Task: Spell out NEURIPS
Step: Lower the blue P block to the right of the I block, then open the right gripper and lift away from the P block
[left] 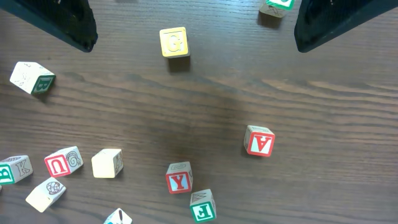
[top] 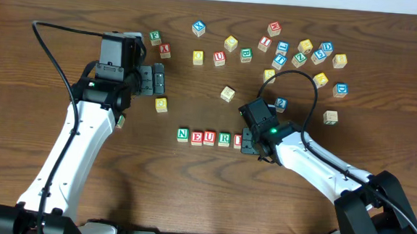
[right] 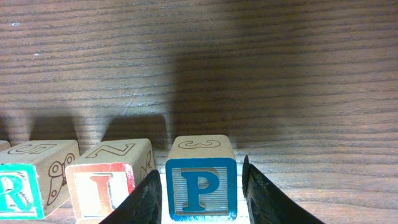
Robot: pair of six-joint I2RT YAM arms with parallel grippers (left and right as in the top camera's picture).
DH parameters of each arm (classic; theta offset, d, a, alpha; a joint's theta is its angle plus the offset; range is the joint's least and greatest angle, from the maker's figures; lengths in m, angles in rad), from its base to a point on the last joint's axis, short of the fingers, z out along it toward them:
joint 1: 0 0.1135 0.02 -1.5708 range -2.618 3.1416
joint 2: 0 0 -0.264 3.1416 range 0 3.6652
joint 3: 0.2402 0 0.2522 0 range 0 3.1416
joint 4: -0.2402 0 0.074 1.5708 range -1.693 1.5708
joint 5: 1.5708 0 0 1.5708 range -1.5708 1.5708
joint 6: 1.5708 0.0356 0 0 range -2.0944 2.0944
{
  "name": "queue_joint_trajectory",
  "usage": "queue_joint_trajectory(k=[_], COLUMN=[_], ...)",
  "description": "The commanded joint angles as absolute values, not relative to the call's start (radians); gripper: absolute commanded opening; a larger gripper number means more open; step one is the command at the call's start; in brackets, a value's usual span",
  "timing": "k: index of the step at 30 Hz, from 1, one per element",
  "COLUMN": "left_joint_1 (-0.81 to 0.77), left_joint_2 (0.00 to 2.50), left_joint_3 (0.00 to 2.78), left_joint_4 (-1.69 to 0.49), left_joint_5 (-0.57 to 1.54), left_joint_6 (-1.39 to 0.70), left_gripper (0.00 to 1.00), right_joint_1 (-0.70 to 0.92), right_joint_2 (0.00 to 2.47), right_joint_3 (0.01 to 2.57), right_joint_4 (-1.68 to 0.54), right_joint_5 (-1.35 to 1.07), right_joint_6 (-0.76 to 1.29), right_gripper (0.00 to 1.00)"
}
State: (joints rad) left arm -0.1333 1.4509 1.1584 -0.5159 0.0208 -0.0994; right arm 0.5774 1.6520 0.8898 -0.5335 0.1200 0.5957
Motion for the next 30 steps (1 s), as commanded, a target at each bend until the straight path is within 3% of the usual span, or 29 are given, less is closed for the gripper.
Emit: queue_joint_trajectory(k=[1,30], left_joint_1=[-0.129,-0.129], left_joint_2=[1.435,1.435], left_joint_3=[1.182,1.182], left_joint_4=[-0.516,-0.516], left_joint_5=[0.015,0.015], left_joint_6=[-0.09,-0.09], left_gripper=[1.0,1.0], right_joint_1=[0.583,0.581], right_joint_2=[1.634,1.634], right_joint_3=[0.894,1.09], right_joint_4=[-0.537,-0.701], right_joint_5=[0.126,0.212], right_joint_6=[0.596,0.559], right_gripper=[0.37,0.37])
